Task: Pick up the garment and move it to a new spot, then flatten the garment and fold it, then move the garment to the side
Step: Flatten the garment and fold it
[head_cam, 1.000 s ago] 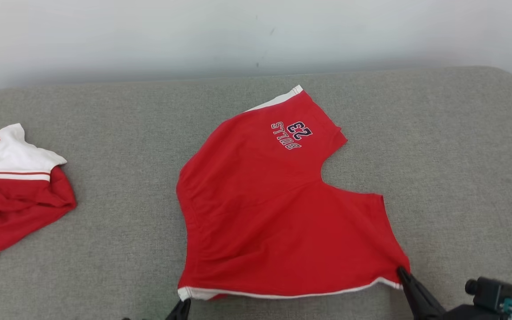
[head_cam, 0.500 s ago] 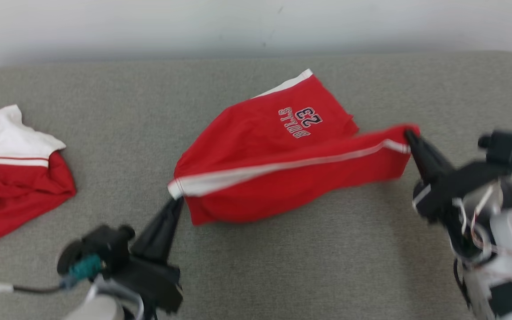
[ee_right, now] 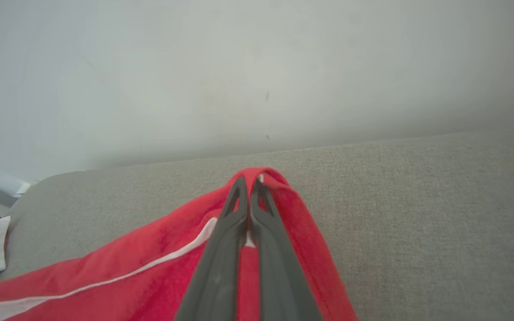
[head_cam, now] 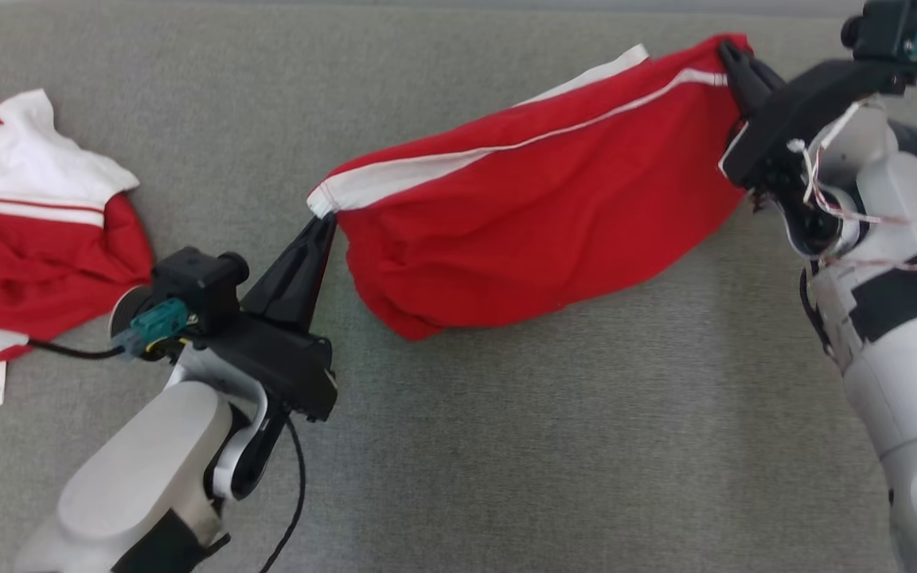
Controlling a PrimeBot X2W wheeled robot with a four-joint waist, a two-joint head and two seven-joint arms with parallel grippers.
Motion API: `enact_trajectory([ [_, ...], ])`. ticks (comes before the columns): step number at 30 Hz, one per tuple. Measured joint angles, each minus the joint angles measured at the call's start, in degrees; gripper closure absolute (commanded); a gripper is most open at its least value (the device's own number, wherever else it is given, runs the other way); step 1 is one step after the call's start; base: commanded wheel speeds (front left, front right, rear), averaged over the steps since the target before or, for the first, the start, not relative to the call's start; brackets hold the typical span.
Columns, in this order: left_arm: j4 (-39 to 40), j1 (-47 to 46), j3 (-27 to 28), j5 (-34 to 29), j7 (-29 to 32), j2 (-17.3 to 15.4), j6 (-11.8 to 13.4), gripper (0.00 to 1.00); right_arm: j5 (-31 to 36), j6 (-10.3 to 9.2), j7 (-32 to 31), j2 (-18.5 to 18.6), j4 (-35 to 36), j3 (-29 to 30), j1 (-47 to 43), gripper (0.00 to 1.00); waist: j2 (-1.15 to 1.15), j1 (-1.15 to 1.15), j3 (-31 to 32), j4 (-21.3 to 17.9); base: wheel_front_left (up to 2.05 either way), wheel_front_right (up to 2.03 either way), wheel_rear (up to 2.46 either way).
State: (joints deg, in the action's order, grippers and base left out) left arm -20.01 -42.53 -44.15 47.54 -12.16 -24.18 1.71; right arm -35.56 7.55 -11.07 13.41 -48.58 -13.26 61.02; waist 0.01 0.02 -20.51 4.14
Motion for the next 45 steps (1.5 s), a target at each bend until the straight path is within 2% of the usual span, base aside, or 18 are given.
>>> enact_trajectory([
  [8,-6.4,-4.8,-1.5,-0.9,-1.0,4.8,-3.3,1.0,1.4,0.0,3.6,1.2,-12.4,-2.4,9.4,1.0,0.0,0.0,-3.6,3.6,0.0,0.0,0.0],
  [16,-10.9,-7.2,-2.2,-1.6,-1.7,7.8,-4.9,1.0,1.7,0.0,6.2,0.8,-19.0,-3.6,13.2,1.0,0.0,0.0,-6.2,5.9,0.0,0.0,0.0],
  [17,-11.4,-7.3,-2.2,-1.7,-1.9,8.0,-5.3,1.0,1.7,0.0,6.6,0.8,-19.6,-3.8,13.4,0.78,0.0,0.0,-6.5,6.1,0.0,0.0,0.0],
  [18,-12.0,-7.5,-2.2,-1.7,-1.9,8.3,-5.3,1.0,1.7,0.0,7.0,0.8,-20.2,-4.1,13.6,0.18,0.0,0.0,-6.6,6.3,0.0,0.0,0.0],
  [19,-12.6,-7.8,-2.2,-1.7,-2.0,8.6,-5.6,0.77,1.8,0.0,7.6,0.8,-20.6,-4.3,13.8,0.0,0.0,0.0,-6.7,6.5,0.0,0.0,0.0],
  [20,-13.3,-8.0,-2.3,-1.7,-2.0,8.9,-5.8,0.77,1.8,0.0,8.2,0.7,-20.9,-4.3,14.1,0.0,0.0,0.0,-6.7,6.5,0.0,0.0,0.0],
  [21,-13.9,-8.0,-2.2,-1.9,-2.2,9.2,-5.7,0.0,1.7,0.0,8.8,0.5,-21.0,-4.4,14.1,0.0,0.0,-0.01,-6.6,6.5,0.0,0.0,0.0],
  [26,-14.9,-7.8,-1.0,-3.3,-2.7,9.8,-5.1,0.0,-0.1,0.0,11.3,0.3,-19.9,-5.9,13.7,0.0,0.0,-0.02,-5.2,6.1,0.0,0.0,0.0],
  [28,-14.1,-6.8,0.1,-5.0,-2.7,9.5,-4.0,0.0,-1.1,0.0,12.1,0.7,-18.7,-6.7,12.3,0.0,-0.01,-0.02,-4.3,5.9,0.0,0.0,0.0],
  [32,-6.6,-1.8,5.5,-9.8,-2.9,8.5,0.4,0.0,-4.1,0.0,14.7,2.4,-15.3,-8.5,8.3,0.0,0.0,-0.02,-2.0,5.3,0.0,0.0,0.0],
  [38,7.5,11.1,14.0,-18.9,-2.9,7.1,7.3,0.0,-7.2,0.0,16.8,6.6,-11.1,-13.4,-1.2,0.0,-0.01,-0.03,2.1,4.3,0.0,0.0,0.0],
  [45,17.0,22.9,21.1,-25.1,-2.9,6.6,12.1,0.0,-12.5,0.0,17.7,9.4,-9.0,-14.8,-9.0,0.0,-0.01,-0.03,5.8,2.8,0.0,0.0,0.0],
])
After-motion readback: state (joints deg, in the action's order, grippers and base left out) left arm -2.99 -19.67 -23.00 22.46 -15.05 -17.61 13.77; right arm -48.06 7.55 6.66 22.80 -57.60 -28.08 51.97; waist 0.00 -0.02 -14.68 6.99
